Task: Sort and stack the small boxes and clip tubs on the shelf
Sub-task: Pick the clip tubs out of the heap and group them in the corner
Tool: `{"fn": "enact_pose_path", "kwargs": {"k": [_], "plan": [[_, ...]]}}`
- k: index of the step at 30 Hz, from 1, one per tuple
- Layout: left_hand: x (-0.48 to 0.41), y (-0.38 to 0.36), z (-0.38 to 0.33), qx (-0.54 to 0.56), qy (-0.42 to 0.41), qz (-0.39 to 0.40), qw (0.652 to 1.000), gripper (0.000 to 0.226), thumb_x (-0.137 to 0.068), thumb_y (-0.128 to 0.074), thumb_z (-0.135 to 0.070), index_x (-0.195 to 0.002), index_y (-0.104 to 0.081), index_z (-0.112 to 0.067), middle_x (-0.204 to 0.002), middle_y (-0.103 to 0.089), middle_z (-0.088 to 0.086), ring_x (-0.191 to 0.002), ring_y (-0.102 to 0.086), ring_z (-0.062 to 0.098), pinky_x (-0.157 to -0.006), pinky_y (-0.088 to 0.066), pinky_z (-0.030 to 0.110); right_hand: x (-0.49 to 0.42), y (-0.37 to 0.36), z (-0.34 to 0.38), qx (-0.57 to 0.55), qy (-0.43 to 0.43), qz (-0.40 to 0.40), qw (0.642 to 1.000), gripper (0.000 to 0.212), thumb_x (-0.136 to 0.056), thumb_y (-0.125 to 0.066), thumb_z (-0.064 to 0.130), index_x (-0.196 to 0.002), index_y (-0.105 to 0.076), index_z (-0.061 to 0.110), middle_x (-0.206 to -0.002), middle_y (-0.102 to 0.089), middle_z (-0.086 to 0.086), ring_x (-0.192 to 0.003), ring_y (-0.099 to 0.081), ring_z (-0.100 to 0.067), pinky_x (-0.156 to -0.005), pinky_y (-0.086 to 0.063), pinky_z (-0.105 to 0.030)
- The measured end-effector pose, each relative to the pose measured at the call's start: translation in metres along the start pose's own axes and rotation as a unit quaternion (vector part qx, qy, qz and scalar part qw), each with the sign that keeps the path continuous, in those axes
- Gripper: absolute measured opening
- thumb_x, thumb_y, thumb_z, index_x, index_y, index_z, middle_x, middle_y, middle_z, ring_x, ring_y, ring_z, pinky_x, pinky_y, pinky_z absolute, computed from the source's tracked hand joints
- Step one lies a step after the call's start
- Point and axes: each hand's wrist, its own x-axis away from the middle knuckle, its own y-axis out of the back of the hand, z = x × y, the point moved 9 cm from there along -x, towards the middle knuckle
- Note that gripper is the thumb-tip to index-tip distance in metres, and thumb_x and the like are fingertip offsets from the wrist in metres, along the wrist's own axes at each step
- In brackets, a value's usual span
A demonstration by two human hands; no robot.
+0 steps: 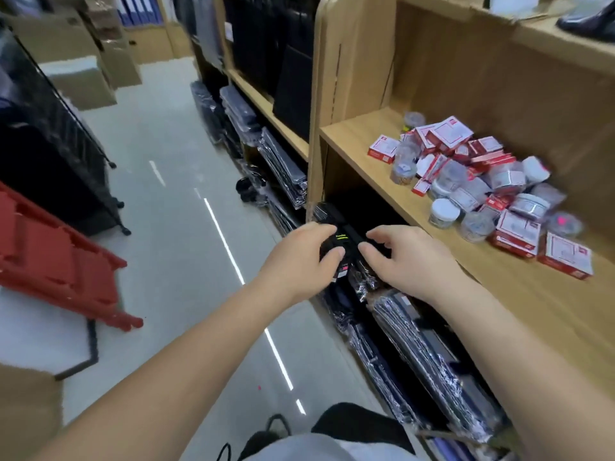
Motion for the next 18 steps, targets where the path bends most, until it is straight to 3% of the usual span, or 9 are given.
{"fn": "enact_pose_path", "kwargs": {"k": [5, 8, 12, 16, 18], "plan": [[-0.095, -0.002, 0.011, -0.026, -0.044, 0.032, 0.998, 0.043, -0.098, -0.060, -0.038, -0.137, -0.059, -0.018, -0.124, -0.063, -0.002, -0.120, -0.056, 0.017, -0.099, -0.042, 0.027, -0.063, 0.016, -0.031, 0.001, -0.035, -0.020, 0.999, 0.043, -0.094, -0.047, 0.058, -0.124, -0.064, 0.032, -0.119, -0.069, 0.015, -0.115, -0.063, -0.013, -0.087, -0.056, -0.039], [-0.160, -0.006, 0.013, -0.028, -0.066, 0.027, 0.997, 0.043, -0.097, -0.062, -0.036, -0.135, -0.061, -0.017, -0.123, -0.065, -0.002, -0.120, -0.057, 0.018, -0.100, -0.044, 0.030, -0.118, 0.023, -0.054, 0.004, -0.050, -0.045, 0.998, 0.041, -0.093, -0.046, 0.059, -0.118, -0.066, 0.032, -0.110, -0.071, 0.010, -0.109, -0.065, -0.019, -0.082, -0.056, -0.039], [-0.240, -0.013, 0.009, -0.027, -0.095, 0.027, 0.995, 0.044, -0.096, -0.064, -0.032, -0.136, -0.061, -0.014, -0.123, -0.065, 0.000, -0.117, -0.059, 0.017, -0.098, -0.045, 0.029, -0.193, 0.040, -0.088, 0.011, -0.072, -0.081, 0.994, 0.039, -0.093, -0.049, 0.053, -0.118, -0.067, 0.029, -0.113, -0.070, 0.008, -0.112, -0.064, -0.022, -0.082, -0.056, -0.041], [-0.300, -0.027, -0.001, -0.010, -0.126, 0.046, 0.991, 0.042, -0.095, -0.065, -0.032, -0.133, -0.062, -0.016, -0.116, -0.066, 0.000, -0.113, -0.059, 0.017, -0.096, -0.045, 0.028, -0.233, 0.053, -0.121, -0.004, -0.111, -0.091, 0.990, 0.027, -0.093, -0.053, 0.049, -0.098, -0.068, 0.027, -0.097, -0.070, 0.005, -0.100, -0.065, -0.024, -0.068, -0.048, -0.035], [-0.329, -0.039, -0.005, 0.001, -0.130, 0.069, 0.989, 0.044, -0.093, -0.063, -0.036, -0.133, -0.063, -0.017, -0.113, -0.066, 0.001, -0.111, -0.058, 0.017, -0.092, -0.043, 0.024, -0.251, 0.056, -0.141, -0.007, -0.133, -0.084, 0.988, 0.026, -0.093, -0.053, 0.050, -0.099, -0.067, 0.029, -0.101, -0.070, 0.006, -0.101, -0.065, -0.023, -0.070, -0.049, -0.035]]}}
